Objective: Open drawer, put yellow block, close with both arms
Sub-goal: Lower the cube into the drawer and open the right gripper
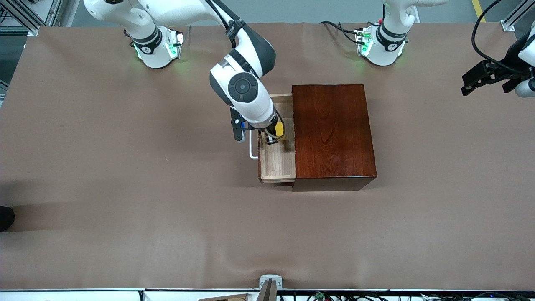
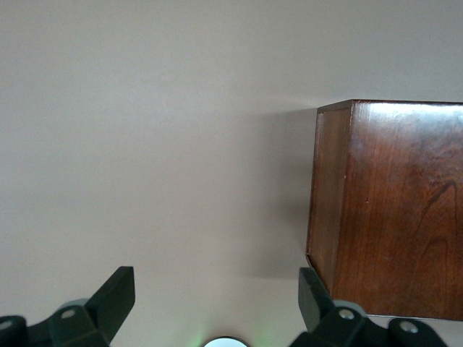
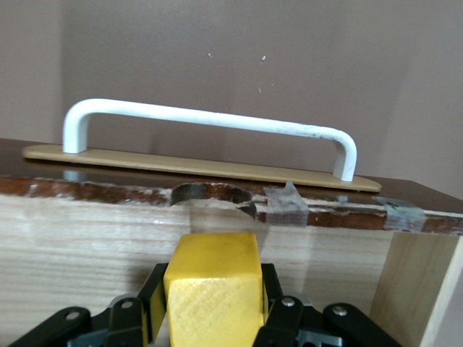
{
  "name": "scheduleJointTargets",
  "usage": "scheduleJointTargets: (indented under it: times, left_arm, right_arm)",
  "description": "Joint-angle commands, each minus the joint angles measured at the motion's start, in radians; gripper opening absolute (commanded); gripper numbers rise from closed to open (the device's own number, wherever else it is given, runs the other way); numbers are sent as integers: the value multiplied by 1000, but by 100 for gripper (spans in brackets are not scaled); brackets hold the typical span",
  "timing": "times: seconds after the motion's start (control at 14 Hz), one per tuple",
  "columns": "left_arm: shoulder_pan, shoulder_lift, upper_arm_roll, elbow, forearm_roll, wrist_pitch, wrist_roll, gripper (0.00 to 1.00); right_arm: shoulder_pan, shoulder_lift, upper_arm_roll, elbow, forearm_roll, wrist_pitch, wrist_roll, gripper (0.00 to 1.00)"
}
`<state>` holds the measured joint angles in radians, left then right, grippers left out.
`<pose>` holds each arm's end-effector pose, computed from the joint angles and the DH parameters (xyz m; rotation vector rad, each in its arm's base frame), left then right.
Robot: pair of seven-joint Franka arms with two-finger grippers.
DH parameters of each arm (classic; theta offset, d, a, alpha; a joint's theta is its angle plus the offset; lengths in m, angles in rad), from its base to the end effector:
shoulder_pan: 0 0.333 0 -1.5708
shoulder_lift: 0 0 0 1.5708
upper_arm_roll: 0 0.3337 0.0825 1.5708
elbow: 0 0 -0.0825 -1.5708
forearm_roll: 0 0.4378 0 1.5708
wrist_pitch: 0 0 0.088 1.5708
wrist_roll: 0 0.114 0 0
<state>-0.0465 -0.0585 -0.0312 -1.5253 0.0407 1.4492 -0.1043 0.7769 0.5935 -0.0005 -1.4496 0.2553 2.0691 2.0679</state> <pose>0.5743 -0.0403 0.6830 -3.0974 -0.0484 0.0212 0.5420 0.5530 0.3278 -2.3328 1.9869 0.3371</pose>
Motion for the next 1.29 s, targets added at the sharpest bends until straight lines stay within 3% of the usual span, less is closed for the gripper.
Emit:
scheduleJointTargets:
  times: [0.0,0.14,0.21,0.29,0.36,0.5,0.64,0.86,1.21]
  left_arm:
    - [13,-12,-4,-6,-24,-13,31,100]
    - [14,-11,2,-3,-24,-30,43,100]
    - [16,-12,5,2,-24,-35,43,100]
    - [16,-12,5,4,-24,-35,43,100]
    - [13,-11,5,7,-24,-35,41,100]
    - [13,-9,5,10,-22,-35,41,100]
    - [11,-3,1,20,-22,-35,35,100]
    - [-9,11,-9,39,-28,-35,20,100]
    - [-32,121,-133,68,-67,-15,-133,100]
  right_arm:
    - [18,11,-13,11,-1,-3,20,0]
    - [18,12,-13,3,-10,-7,20,0]
    - [18,19,-13,3,-14,-9,20,13]
    - [18,19,-12,6,-14,-9,20,56]
    - [18,19,-12,6,-16,-9,20,77]
    - [16,17,-13,12,-18,-12,24,100]
    - [15,8,-18,34,-16,-59,24,100]
    - [-20,6,-21,159,-19,-208,14,100]
    - [-145,-14,-22,319,-16,-369,-76,100]
